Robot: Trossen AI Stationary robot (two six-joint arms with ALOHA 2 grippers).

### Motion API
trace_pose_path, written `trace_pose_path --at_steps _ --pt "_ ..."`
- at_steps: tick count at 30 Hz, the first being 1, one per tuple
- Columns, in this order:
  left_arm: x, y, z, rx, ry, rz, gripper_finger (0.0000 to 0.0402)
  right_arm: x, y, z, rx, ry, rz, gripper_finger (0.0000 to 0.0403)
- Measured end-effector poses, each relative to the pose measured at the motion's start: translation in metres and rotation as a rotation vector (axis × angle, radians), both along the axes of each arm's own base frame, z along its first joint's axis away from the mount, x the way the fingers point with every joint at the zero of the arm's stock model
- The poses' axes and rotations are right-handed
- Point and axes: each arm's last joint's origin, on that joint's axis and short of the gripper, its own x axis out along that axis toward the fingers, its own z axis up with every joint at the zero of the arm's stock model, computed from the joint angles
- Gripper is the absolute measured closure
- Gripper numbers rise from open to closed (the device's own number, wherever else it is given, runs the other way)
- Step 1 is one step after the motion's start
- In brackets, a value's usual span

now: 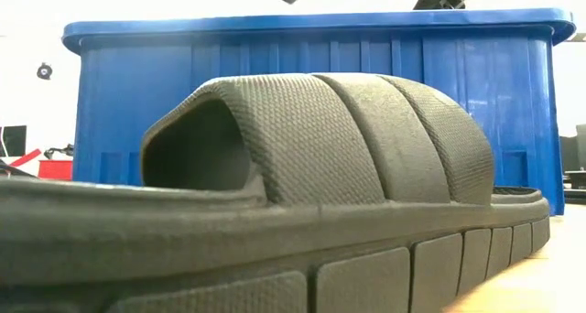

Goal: Pick and place slides into bin
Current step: Put the black slide into the blue bin

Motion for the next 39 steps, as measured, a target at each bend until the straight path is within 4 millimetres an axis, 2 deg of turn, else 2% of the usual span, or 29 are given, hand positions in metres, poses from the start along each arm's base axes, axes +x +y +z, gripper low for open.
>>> trace_pose_path --at_steps 5,8,13,19,27,33,39 --pt "-0.007 -0.026 -0.031 0.215 -0.032 -0.021 0.0046 0.0 0.0 0.0 0.001 0.0 0.0 0.0346" --pt "-0.003 -0.03 -0.041 0.312 -0.08 0.027 0.0045 0.0 0.0 0.0 0.001 0.0 0.001 0.0346" --pt "0.001 -0.033 -0.058 0.331 -0.062 0.048 0.0045 0.0 0.0 0.0 0.002 0.0 0.002 0.0346" --pt "-0.001 -0.034 -0.059 0.343 -0.066 0.05 0.0045 0.0 0.0 0.0 0.002 0.0 0.002 0.0346" --pt "-0.006 -0.036 -0.044 0.286 -0.065 0.016 0.0045 0.0 0.0 0.0 -0.006 0.007 0.008 0.0346" --pt "-0.007 -0.037 -0.054 0.37 -0.042 -0.066 0.0045 0.0 0.0 0.0 -0.008 0.009 0.009 0.0346" --pt "-0.003 -0.029 -0.067 0.509 -0.089 0.015 0.0046 0.0 0.0 0.0 -0.01 0.011 0.009 0.0346"
